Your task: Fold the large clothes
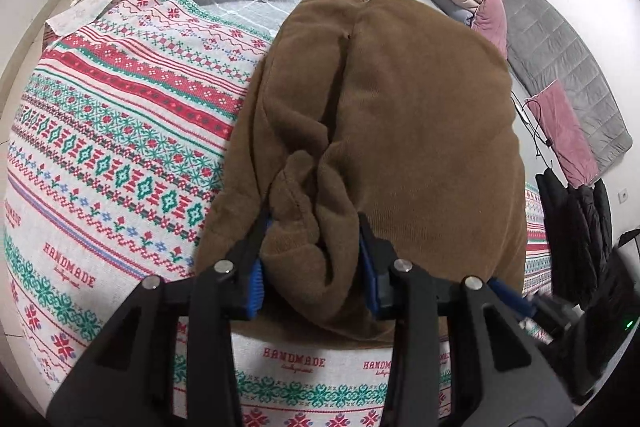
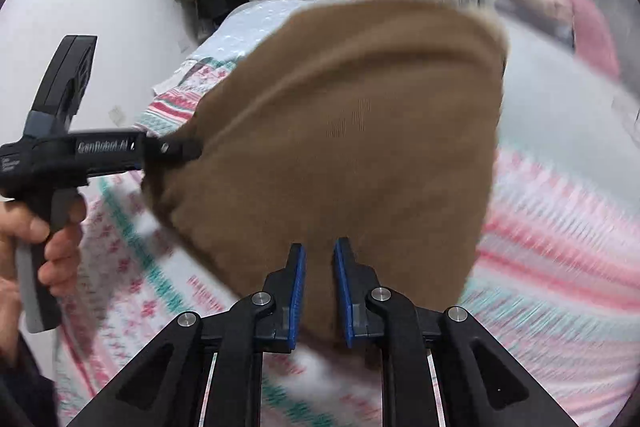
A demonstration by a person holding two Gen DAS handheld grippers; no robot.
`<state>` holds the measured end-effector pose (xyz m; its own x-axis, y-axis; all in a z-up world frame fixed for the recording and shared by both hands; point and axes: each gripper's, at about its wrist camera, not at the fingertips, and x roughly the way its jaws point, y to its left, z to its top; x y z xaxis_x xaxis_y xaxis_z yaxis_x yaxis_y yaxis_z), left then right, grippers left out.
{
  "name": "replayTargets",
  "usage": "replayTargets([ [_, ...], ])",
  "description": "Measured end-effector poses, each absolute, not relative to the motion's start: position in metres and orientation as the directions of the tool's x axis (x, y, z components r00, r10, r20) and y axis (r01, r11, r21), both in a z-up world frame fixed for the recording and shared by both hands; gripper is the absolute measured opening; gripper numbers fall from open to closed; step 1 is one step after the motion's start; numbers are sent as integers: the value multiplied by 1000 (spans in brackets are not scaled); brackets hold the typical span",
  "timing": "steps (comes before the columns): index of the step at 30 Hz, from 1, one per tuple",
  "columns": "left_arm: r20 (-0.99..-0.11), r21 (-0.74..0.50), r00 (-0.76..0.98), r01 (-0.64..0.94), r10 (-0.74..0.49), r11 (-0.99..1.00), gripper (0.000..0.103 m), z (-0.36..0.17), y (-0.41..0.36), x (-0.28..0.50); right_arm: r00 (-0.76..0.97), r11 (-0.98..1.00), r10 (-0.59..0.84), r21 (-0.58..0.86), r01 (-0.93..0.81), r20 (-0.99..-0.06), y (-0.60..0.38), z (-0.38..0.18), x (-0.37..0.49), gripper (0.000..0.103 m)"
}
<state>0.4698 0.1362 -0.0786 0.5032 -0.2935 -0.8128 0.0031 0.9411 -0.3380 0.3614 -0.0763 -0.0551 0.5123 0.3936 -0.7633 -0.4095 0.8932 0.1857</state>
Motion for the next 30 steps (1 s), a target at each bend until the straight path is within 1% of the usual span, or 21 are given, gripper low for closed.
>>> replayTargets([
  [1,-814,-335,503,4,-292,942,41,-79,136,469,506,885,432,241,-399,-747,-80,-61,356,16],
  [2,-814,-329,504,9,-288,944,41,-79,134,469,501,878,451,267,-398,-739,-83,-65,355,16],
  [5,-815,-307,509,27,-278,951,41,-78,131,466,492,883,442,264,-389,-750,-82,-64,358,16],
  [8,-808,-337,506,22,-302,941,41,-78,137,465,500,894,410,226,-388,-763,-78,-40,363,16],
  [10,-806,-348,504,17,-309,937,41,-77,140,465,529,894,419,233,-383,-738,-84,-14,360,17],
  [11,-806,-348,504,17,-309,937,41,-77,141,465,573,908,399,220,-358,-716,-91,0,361,17],
  [13,-807,-341,507,20,-303,940,40,-73,141,463,621,938,328,166,-306,-712,-102,13,366,18],
  [15,-803,-348,510,20,-309,937,38,-70,143,462,590,940,311,151,-305,-745,-100,5,376,18],
  [16,-800,-356,510,18,-314,934,38,-69,144,461,551,938,308,151,-312,-776,-97,-7,383,18],
  [17,-799,-359,510,20,-318,933,38,-70,145,461,540,938,297,136,-318,-788,-93,-19,386,18],
  [19,-801,-335,513,40,-307,941,38,-72,142,459,546,943,278,117,-311,-790,-83,-38,385,18],
  [21,-799,-332,515,51,-309,942,38,-72,141,458,534,944,305,176,-280,-788,-88,-50,389,17],
  [23,-796,-356,506,51,-332,933,38,-73,144,459,522,936,340,230,-265,-782,-94,-53,390,17],
  [26,-791,-413,482,35,-377,910,40,-70,152,461,527,940,326,208,-271,-784,-93,-52,387,17],
  [28,-794,-421,477,16,-377,907,42,-56,158,458,532,944,316,204,-259,-785,-91,-52,386,17],
  [30,-779,-380,534,13,-328,925,42,-32,163,449,542,948,306,198,-248,-783,-90,-52,384,17],
])
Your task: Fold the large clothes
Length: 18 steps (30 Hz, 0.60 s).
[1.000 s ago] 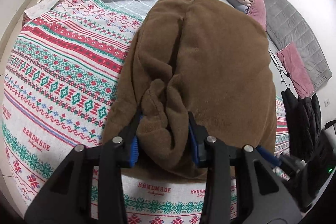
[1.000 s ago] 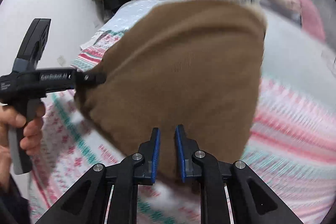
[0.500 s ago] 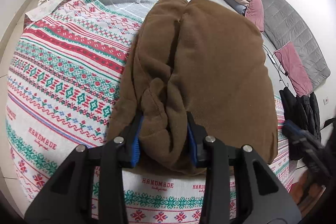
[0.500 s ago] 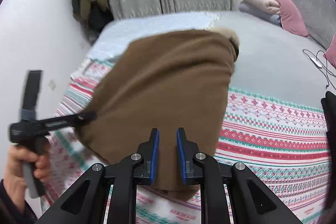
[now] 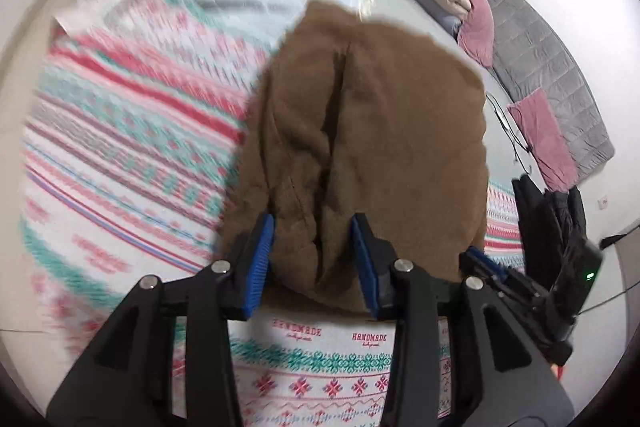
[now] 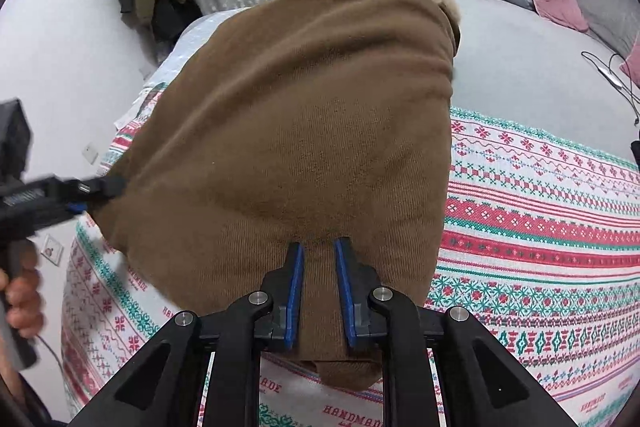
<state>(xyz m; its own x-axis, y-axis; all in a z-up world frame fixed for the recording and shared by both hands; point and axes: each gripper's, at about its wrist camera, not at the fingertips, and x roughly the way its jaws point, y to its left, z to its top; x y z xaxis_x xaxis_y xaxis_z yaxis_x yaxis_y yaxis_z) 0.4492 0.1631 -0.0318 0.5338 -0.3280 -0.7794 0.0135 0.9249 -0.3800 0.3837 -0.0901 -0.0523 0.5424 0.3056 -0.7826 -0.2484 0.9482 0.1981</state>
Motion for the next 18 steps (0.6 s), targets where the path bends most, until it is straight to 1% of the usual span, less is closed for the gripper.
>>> replayTargets([
  [2,-740,-357,603,23,-298,934,44,-12,168,442,551,951,298,192,-242,-779,-91,-49,381,17],
  [4,-677,-409,646,69,-354,910,48,0,169,438,565,955,285,181,-234,-775,-90,-44,377,17],
  [6,-631,-495,620,140,-466,857,48,-5,160,443,571,958,276,175,-227,-773,-88,-46,376,17],
  [7,-622,-527,602,151,-501,836,48,-11,157,446,575,960,270,170,-223,-772,-87,-46,375,17],
  [9,-623,-593,562,115,-544,797,48,-30,152,456,583,963,257,156,-219,-771,-85,-46,373,17],
  [11,-641,-609,532,86,-553,788,48,-44,147,462,584,964,252,152,-216,-771,-85,-46,372,17],
  [12,-661,-586,531,76,-530,807,45,-49,146,463,582,965,251,151,-216,-773,-86,-47,372,17],
  [13,-704,-519,525,80,-478,851,28,-54,142,464,580,965,251,150,-216,-775,-86,-47,373,17],
  [14,-751,-436,520,71,-407,897,14,-57,139,465,577,965,251,150,-217,-777,-86,-48,373,17],
  [15,-789,-360,517,47,-331,932,2,-61,139,465,574,964,251,150,-219,-779,-86,-47,373,17],
  [18,-780,-433,505,-11,-369,901,3,-71,153,463,566,959,273,174,-223,-778,-89,-47,374,17],
])
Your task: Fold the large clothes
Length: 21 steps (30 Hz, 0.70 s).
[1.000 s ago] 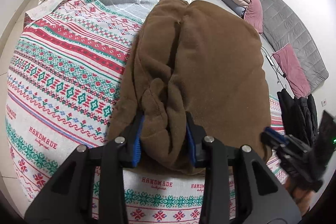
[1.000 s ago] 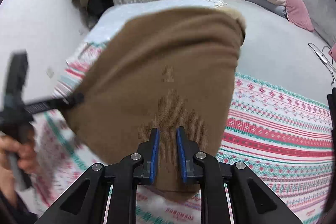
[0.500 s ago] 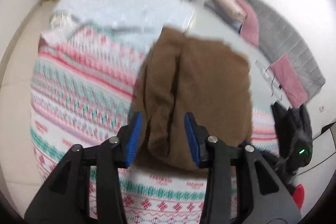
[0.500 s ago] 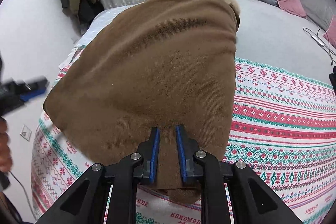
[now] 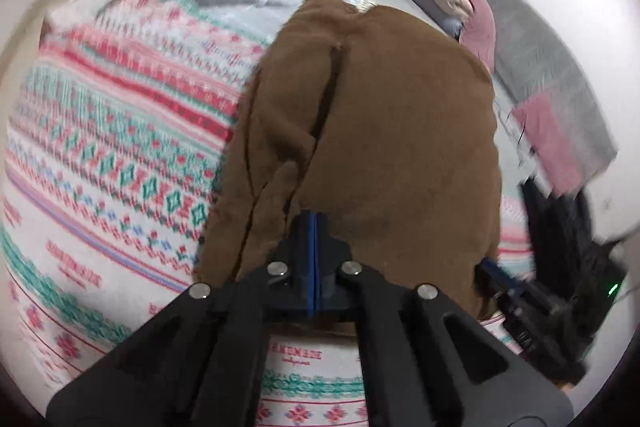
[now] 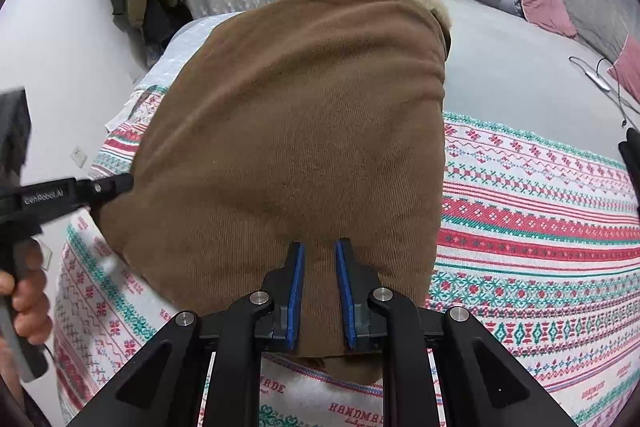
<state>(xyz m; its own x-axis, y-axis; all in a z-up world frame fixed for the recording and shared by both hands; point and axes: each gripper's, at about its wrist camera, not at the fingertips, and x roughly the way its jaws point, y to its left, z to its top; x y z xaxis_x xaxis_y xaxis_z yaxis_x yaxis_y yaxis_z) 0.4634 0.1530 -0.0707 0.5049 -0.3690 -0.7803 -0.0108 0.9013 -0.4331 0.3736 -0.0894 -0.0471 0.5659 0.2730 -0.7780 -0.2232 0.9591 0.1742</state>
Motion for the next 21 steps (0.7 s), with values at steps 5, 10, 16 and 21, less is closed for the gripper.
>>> replayTargets([
  [5,-821,-235,534,2,-200,972,3,-65,124,456,549,956,273,159,-247,-790,-90,-43,379,18],
  [10,-829,-182,537,8,-158,983,3,-61,119,459,574,930,364,255,-263,-734,-117,2,409,18],
  [16,-830,-148,539,29,-140,989,3,-60,115,460,593,949,315,253,-188,-741,-132,28,517,18],
  [21,-833,-169,530,33,-161,985,3,-58,116,465,545,964,264,198,-179,-796,-107,6,602,18],
])
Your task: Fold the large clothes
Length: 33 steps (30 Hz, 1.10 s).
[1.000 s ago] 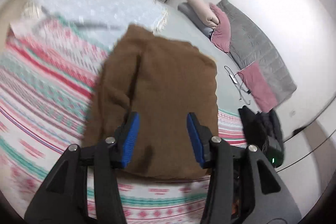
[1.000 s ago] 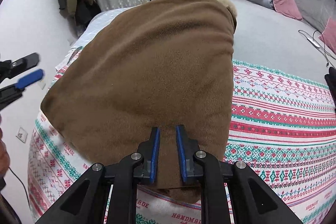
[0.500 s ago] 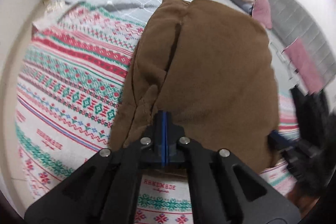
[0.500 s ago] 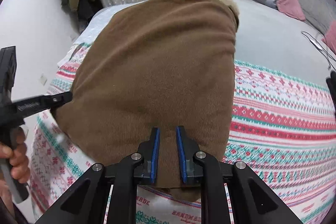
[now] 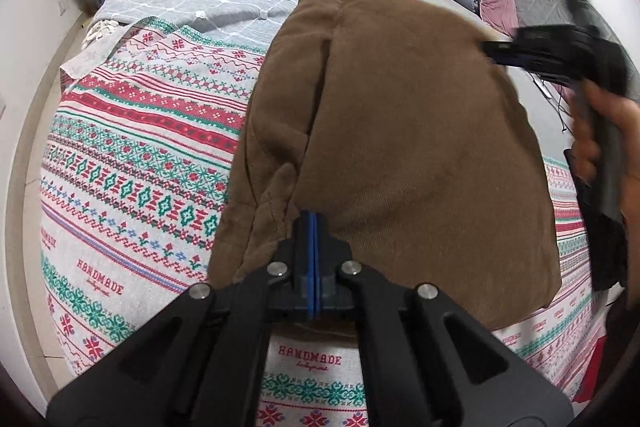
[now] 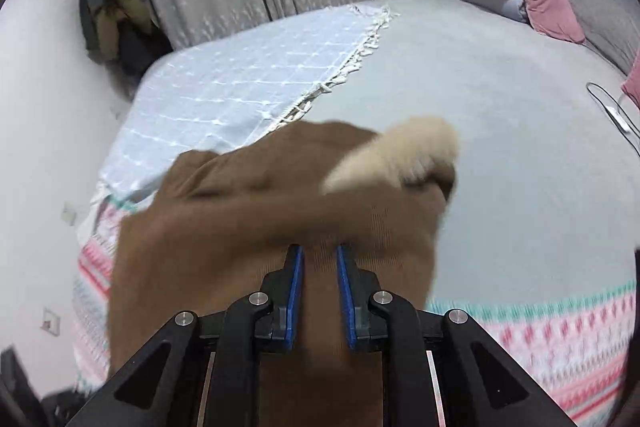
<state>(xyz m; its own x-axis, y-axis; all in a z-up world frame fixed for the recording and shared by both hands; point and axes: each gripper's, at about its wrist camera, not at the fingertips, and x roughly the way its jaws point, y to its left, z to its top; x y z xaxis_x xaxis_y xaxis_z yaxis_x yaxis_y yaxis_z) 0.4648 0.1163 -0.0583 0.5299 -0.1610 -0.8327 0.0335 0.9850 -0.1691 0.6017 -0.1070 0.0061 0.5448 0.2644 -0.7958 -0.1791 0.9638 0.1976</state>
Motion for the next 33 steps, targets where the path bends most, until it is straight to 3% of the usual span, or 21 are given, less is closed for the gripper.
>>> replayTargets([
  [3,-829,-157,535,56,-162,986,3,-57,115,467,450,970,206,120,-212,-869,-78,-32,629,17],
  [6,-829,-159,533,62,-167,985,3,-58,117,470,464,972,128,18,-235,-876,-56,-54,634,17],
  [12,-826,-209,514,97,-229,973,3,-57,121,474,488,975,160,61,-211,-858,-62,-22,631,18],
  [16,-814,-299,494,95,-306,949,3,-58,131,478,507,926,340,188,-327,-792,-22,11,625,18],
  [19,-804,-348,478,102,-353,932,3,-59,137,480,463,907,290,87,-411,-837,33,-6,631,18],
  [24,-789,-386,471,117,-393,915,3,-59,151,481,408,929,150,-13,-370,-900,73,-74,659,18],
  [27,-768,-474,438,103,-468,875,3,-65,164,487,408,938,154,3,-347,-900,72,-81,664,17],
  [33,-750,-534,406,96,-523,840,3,-67,171,489,448,941,143,-19,-338,-882,71,-65,649,16],
])
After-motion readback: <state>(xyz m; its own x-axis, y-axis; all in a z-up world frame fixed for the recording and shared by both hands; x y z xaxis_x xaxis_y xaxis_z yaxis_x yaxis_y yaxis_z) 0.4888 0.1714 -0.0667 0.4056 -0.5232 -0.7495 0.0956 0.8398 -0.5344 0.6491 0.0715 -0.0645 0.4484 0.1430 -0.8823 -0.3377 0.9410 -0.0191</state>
